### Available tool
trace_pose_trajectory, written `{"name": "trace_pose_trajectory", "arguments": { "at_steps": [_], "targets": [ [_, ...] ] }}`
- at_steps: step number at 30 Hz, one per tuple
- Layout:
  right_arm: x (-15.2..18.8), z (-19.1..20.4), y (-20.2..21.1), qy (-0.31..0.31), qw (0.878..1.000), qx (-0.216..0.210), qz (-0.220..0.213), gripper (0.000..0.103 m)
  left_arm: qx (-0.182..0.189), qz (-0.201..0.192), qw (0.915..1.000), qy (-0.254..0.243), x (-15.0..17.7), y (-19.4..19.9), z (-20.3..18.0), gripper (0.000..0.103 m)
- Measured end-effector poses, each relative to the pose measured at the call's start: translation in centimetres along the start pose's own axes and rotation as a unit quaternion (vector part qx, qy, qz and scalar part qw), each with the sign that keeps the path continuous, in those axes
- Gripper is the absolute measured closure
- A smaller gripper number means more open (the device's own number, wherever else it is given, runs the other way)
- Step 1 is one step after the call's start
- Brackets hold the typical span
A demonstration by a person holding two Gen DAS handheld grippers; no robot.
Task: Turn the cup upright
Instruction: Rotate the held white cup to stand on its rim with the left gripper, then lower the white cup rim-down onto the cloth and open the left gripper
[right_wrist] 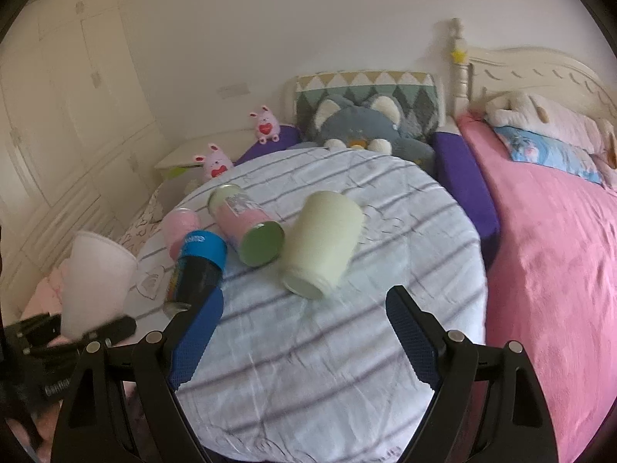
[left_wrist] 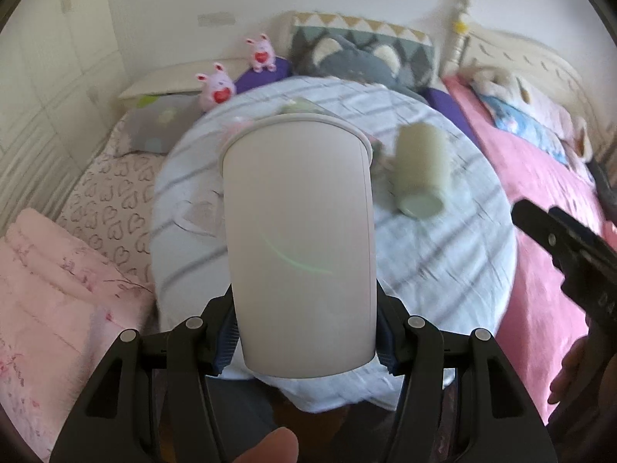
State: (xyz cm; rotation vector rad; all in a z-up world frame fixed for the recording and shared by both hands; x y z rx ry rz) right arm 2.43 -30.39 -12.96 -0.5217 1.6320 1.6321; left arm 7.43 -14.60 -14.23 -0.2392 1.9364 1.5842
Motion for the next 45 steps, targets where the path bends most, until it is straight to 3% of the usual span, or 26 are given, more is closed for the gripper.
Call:
{"name": "trace_pose_trajectory", "arguments": {
  "at_steps": [7,24,25,29,32,45],
  "targets": [
    [1.9,-2.4,1.2,-0.013,1.000,0.015,0.005,0.016,0.013,0.023,0.9993,-0.026,3.0,-1.1,-3.8,0.045],
    [3.4,-4.4,-0.4,-0.027,0.999,0.016,0.027,0.016,-0.008,0.077,0.9958,-0.049,4.6,-8.1,-5.6,0.044],
    [3.5,-4.4,-0.5,-0.027,0.999,0.015,0.028,0.016,-0.012,0.079,0.9955,-0.050,4.7,-8.3,-5.5,0.042],
    [3.5,-4.2,-0.8,-0.026,0.999,0.014,0.031,0.016,-0.020,0.074,0.9954,-0.057,4.7,-8.2,-5.4,0.018],
    [3.5,-3.9,-1.0,-0.025,0.999,0.012,0.032,0.016,-0.021,0.072,0.9954,-0.060,4.7,-8.1,-5.2,0.010],
    [3.2,-2.3,-0.6,-0.013,0.999,0.007,0.031,0.016,-0.004,0.062,0.9968,-0.049,3.8,-6.8,-4.0,0.002]
  ]
}}
Point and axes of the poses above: each gripper's, at about its wrist camera, not at the fingertips, and y roughly against the way its jaws point, z to its left, x to its underside, the point moved 10 cm from there along -y, roughly the way its jaws point, and after that the axes turned 5 degrees about y, right-handed, at the moved point
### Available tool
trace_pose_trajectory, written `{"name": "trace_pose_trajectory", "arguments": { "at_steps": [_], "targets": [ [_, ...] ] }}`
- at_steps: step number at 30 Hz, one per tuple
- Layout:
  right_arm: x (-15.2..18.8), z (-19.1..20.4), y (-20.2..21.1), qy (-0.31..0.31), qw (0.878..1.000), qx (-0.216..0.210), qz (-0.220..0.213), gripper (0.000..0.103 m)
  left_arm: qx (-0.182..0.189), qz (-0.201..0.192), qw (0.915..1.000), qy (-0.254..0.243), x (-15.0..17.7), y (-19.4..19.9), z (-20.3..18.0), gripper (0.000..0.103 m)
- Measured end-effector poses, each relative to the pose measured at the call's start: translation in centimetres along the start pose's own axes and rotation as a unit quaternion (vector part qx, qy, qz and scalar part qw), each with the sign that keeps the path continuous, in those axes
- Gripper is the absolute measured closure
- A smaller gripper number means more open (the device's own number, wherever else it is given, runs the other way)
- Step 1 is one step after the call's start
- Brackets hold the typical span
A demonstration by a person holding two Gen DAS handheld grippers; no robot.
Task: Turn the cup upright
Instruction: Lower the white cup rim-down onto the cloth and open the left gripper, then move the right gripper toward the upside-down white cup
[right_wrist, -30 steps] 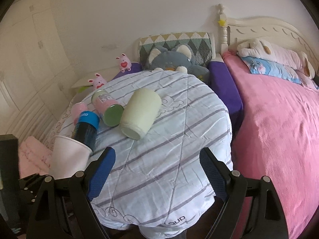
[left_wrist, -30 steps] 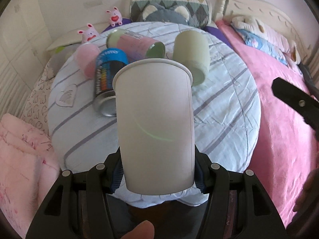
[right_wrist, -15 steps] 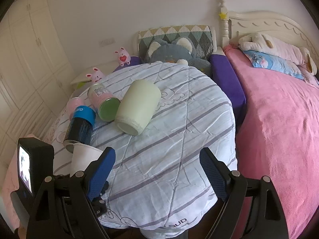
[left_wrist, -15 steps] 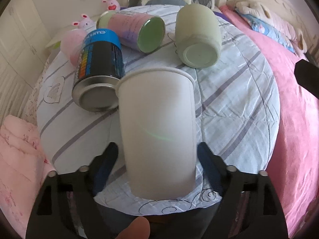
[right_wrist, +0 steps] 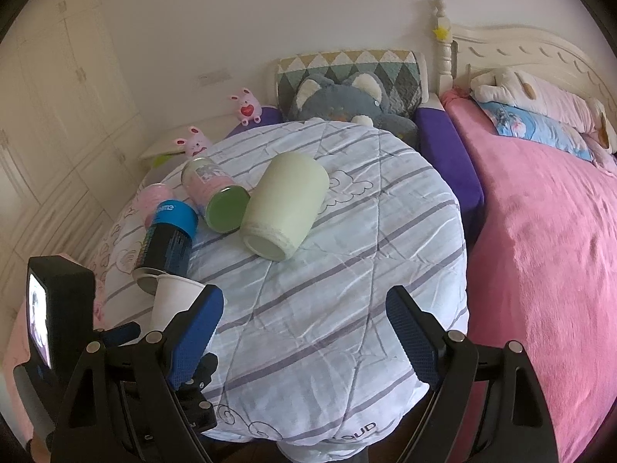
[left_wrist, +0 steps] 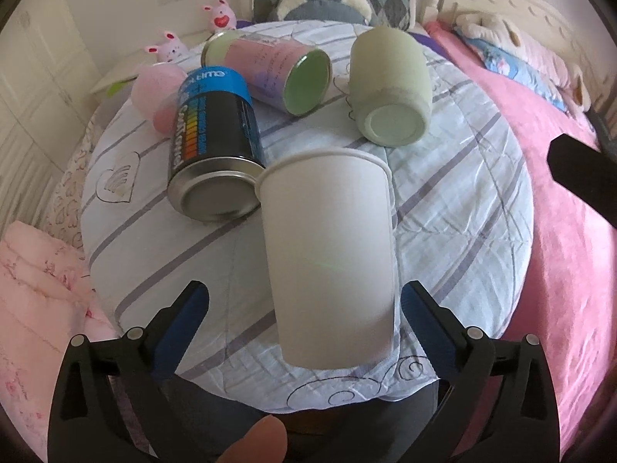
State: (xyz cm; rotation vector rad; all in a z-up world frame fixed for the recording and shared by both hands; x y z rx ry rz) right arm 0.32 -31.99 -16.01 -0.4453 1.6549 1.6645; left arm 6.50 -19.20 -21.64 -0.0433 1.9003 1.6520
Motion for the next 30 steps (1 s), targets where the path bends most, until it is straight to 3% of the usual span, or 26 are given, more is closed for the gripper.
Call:
{"name": "trace_pose_trajectory", "arguments": {
  "at_steps": [16,22,30],
  "targets": [
    [-1.0,2.1,2.0,0.015,1.000,0.001,-0.020,0.016,0.010,-0.045,0.9988,0.015,0.0,5.3,2.5,0.001],
    [-1.2,4.3,3.0,0.029,0.999,-0.002,-0.029,0.016,0.007,-0.071,0.9968,0.035,0.2,8.2,5.5,0.001],
    [-0.7,8.0,4.1,0.043,0.998,-0.013,-0.032,0.016,-0.025,-0.093,0.9939,0.055,1.8,11.1,10.9,0.001]
  ]
}}
Point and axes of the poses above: each gripper's, at about its wrist camera, not at the fingertips, and y roughly against the way its jaws point, z to its left, x to its underside, the point moved 10 cm from there along -y, roughly the way its jaws point, and after that the axes turned 5 degrees about y, right-handed, at the moved point
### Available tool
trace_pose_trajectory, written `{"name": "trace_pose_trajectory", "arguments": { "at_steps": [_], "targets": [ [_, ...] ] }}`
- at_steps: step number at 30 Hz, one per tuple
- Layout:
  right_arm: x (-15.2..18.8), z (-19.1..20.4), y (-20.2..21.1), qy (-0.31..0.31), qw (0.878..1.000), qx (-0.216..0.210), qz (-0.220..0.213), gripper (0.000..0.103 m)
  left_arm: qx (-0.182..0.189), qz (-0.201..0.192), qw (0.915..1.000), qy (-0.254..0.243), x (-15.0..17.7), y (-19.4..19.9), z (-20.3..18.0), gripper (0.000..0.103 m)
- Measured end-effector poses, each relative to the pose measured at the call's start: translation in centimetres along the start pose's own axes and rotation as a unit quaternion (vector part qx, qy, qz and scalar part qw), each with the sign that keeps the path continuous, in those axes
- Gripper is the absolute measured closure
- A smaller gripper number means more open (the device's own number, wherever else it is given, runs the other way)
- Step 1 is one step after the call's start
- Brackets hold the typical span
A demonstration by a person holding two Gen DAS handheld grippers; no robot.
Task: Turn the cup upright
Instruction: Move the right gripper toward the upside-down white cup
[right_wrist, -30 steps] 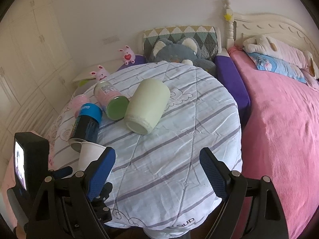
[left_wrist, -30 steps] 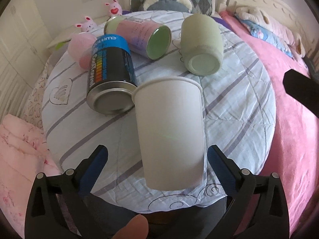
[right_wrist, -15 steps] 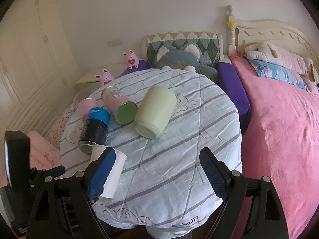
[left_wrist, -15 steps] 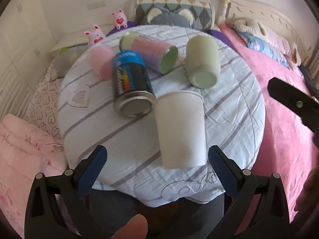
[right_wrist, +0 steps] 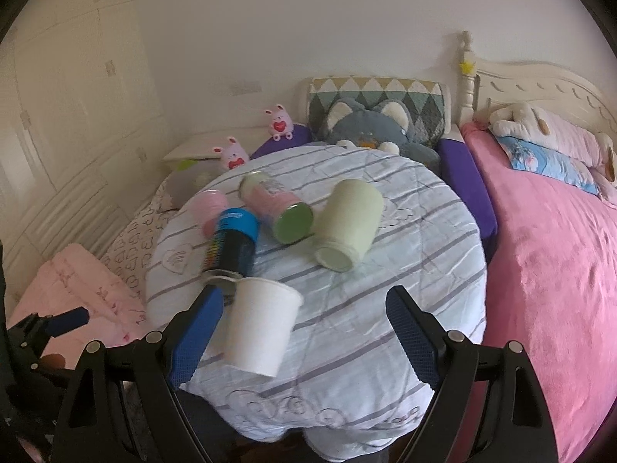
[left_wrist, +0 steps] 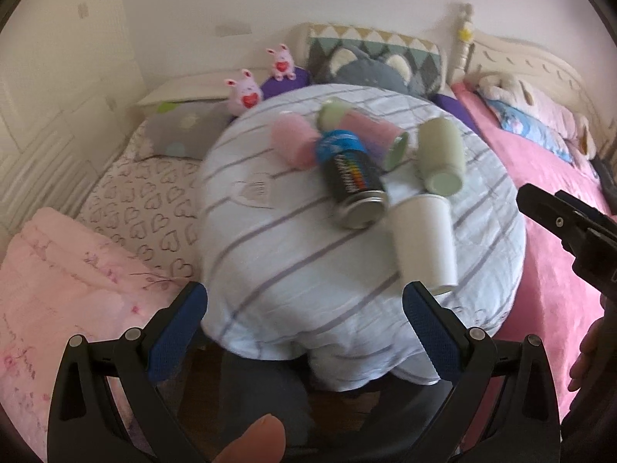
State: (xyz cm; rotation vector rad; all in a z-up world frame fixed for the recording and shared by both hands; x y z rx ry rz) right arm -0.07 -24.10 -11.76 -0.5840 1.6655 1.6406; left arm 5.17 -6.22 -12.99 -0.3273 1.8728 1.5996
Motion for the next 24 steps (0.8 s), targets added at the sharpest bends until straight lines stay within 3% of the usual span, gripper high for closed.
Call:
{"name": "trace_pose_trajectory", "arguments": {
  "at_steps": [11,24],
  "targets": [
    [1.1,5.1,0.1,0.027,0.999,-0.020,0.016,0.016,-0.040,-0.014,0.9983,0.040,0.9,2.0,6.4,0.001],
    [2.1,7.1,0.5,0.039,0.999,-0.022,0.025,0.016,-0.047,-0.032,0.9974,0.043,1.0,3.4,7.2,0.001]
  ]
}}
Point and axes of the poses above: each gripper's, at about its wrist camera, not at the fingertips, and y roughly against the way its jaws point, z to its left, x to its underside, the point moved 10 cm from there along -y, roughly the way its jaws point, and after that the axes turned 5 degrees about y, right-handed, at the moved point
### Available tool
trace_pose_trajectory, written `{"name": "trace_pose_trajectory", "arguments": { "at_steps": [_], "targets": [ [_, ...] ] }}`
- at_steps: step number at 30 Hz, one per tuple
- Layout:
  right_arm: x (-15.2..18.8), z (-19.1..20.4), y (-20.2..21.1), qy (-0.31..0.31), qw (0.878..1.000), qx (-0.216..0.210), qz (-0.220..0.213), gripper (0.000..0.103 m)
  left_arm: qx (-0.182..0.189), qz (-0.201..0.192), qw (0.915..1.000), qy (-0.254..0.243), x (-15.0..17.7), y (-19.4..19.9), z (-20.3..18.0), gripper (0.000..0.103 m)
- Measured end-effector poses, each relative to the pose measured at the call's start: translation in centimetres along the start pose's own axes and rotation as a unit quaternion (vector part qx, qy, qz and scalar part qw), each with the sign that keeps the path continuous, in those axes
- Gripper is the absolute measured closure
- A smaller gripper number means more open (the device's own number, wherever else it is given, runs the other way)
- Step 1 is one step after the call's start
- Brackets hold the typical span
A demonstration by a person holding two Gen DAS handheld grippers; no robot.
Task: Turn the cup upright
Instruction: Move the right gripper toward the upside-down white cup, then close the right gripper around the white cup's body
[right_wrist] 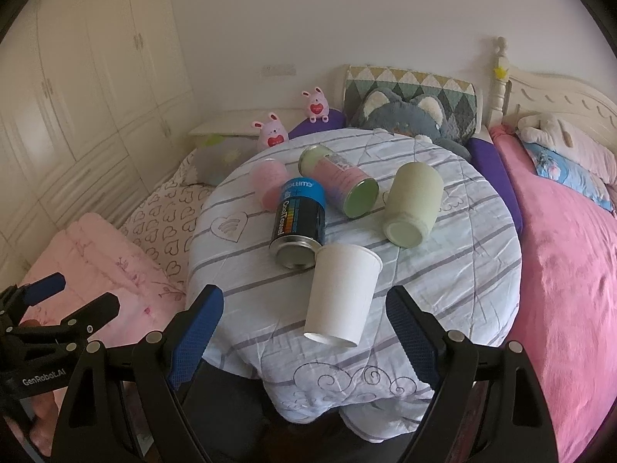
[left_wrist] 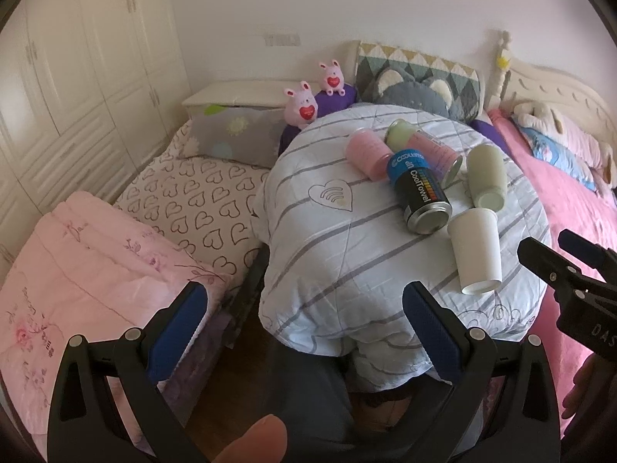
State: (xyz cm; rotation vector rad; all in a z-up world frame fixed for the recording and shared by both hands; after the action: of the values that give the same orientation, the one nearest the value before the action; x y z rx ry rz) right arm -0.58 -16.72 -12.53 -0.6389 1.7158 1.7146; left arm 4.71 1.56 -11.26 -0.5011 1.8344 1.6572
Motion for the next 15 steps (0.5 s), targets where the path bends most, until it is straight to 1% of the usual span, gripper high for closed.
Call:
{"name": "trace_pose_trajectory", "arguments": {
  "at_steps": [5,11,15],
  "targets": [
    [0.3,-0.2,-0.2,-0.007,1.000,0.003,0.004,0.016,0.003,0.000,1.0000,-0.005,-0.1,0.2,0.0,0.001],
    [1.2,-1.5,-2.2,-0.039,0.999,0.009,0.037,0.016,0.007,0.009,0.9998,-0.016,-0.5,-1.0,-0.4,0.001],
    [1.2,-2.3,-4.6,-0.057,0.996,0.011,0.066,0.016,0.008,0.013,0.9997,-0.021,-1.1,-2.2,-0.9,0.001]
  ]
}}
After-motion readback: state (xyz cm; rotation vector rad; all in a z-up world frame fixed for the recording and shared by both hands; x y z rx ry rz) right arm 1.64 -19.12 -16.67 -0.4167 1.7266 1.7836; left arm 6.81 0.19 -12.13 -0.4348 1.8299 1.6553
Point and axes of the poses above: each gripper's, at about its wrist camera, not at the fingertips, and y roughly against the way its jaws point, z to its left, x to its underside, the point moved 10 cm from there along -y, roughly the way its jaws point, and after that the axes turned 5 degrees about y, right-handed, at the moved point
